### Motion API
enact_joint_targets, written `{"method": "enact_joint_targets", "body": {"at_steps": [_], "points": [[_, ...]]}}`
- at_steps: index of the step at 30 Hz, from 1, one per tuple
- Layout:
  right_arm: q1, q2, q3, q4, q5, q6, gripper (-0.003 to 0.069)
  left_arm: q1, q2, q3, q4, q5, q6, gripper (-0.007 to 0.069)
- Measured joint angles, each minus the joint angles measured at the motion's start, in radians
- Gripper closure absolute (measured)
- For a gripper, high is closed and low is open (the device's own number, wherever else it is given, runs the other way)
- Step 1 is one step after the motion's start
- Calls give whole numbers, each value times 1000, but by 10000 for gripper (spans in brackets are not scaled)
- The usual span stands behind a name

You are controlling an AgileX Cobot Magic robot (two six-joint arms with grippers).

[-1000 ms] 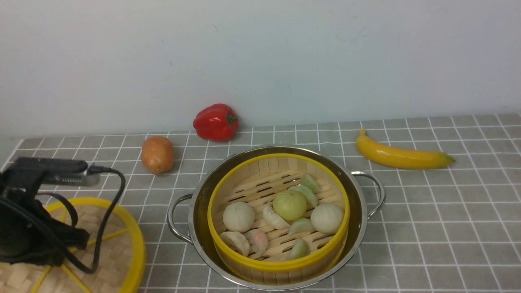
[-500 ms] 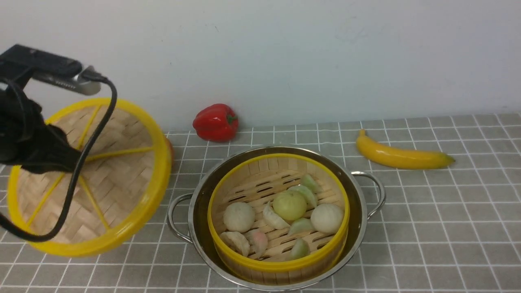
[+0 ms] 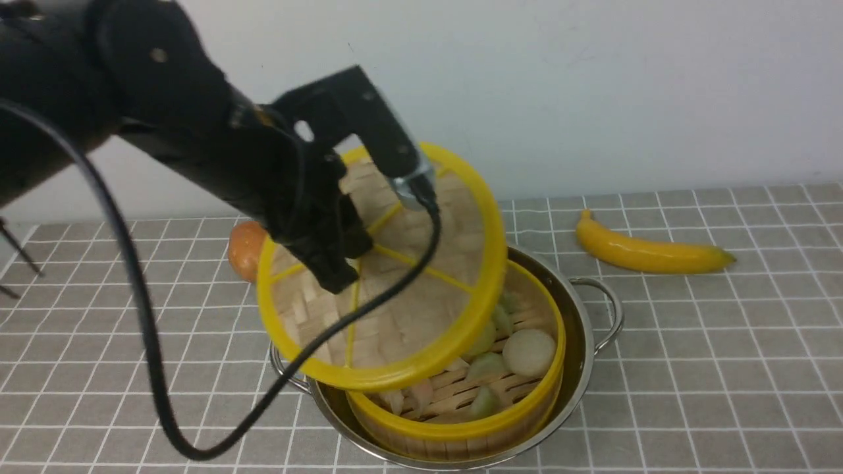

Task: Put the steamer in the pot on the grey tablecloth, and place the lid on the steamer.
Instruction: 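Place the yellow bamboo steamer lid onto the steamer in the pot with the left gripper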

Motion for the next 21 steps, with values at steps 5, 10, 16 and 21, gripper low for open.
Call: {"method": "enact_joint_targets", "body": {"at_steps": [5, 10, 16, 21], "points": [[0, 0, 0, 0, 0, 0, 416, -72, 96, -52, 1, 36, 70, 501], [0, 0, 0, 0, 0, 0, 416, -80, 149, -69, 24, 29, 76, 501], [0, 0, 0, 0, 0, 0, 416, -80, 180, -71, 37, 28, 73, 501], [0, 0, 0, 0, 0, 0, 416, -80, 209, -79, 37, 21, 74, 501]]}}
